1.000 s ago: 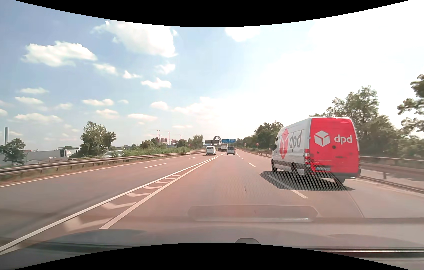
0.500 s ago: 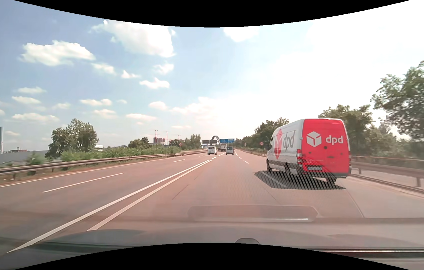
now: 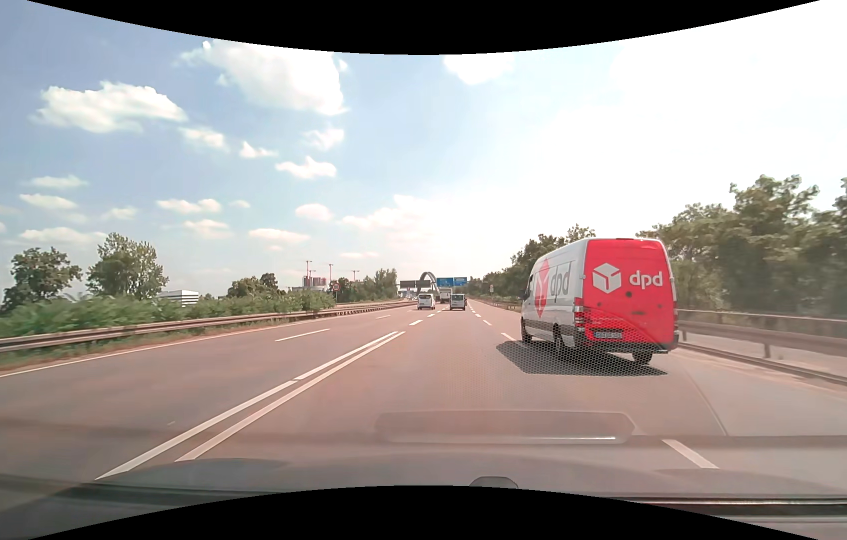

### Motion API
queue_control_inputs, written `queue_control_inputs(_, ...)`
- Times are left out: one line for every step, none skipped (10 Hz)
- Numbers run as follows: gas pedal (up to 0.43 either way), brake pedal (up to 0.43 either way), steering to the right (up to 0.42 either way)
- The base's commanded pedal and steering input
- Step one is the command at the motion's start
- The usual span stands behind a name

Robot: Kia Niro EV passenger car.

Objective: Follow the waypoints while adhering to traffic rules and regulations

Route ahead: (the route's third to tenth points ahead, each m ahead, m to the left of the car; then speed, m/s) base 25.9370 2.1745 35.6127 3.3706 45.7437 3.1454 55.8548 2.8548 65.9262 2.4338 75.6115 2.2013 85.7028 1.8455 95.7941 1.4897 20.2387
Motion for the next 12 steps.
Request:
queue_control_inputs(0.169, 0.000, -0.001)
queue_control_inputs(0.157, 0.000, -0.001)
queue_control_inputs(0.138, 0.000, -0.001)
queue_control_inputs(0.130, 0.000, -0.002)
queue_control_inputs(0.130, 0.000, -0.002)
queue_control_inputs(0.130, 0.000, -0.002)
queue_control_inputs(0.130, 0.000, -0.002)
queue_control_inputs(0.130, 0.000, -0.002)
queue_control_inputs(0.130, 0.000, -0.002)
queue_control_inputs(0.130, 0.000, -0.002)
queue_control_inputs(0.130, 0.000, -0.002)
queue_control_inputs(0.130, 0.000, -0.003)
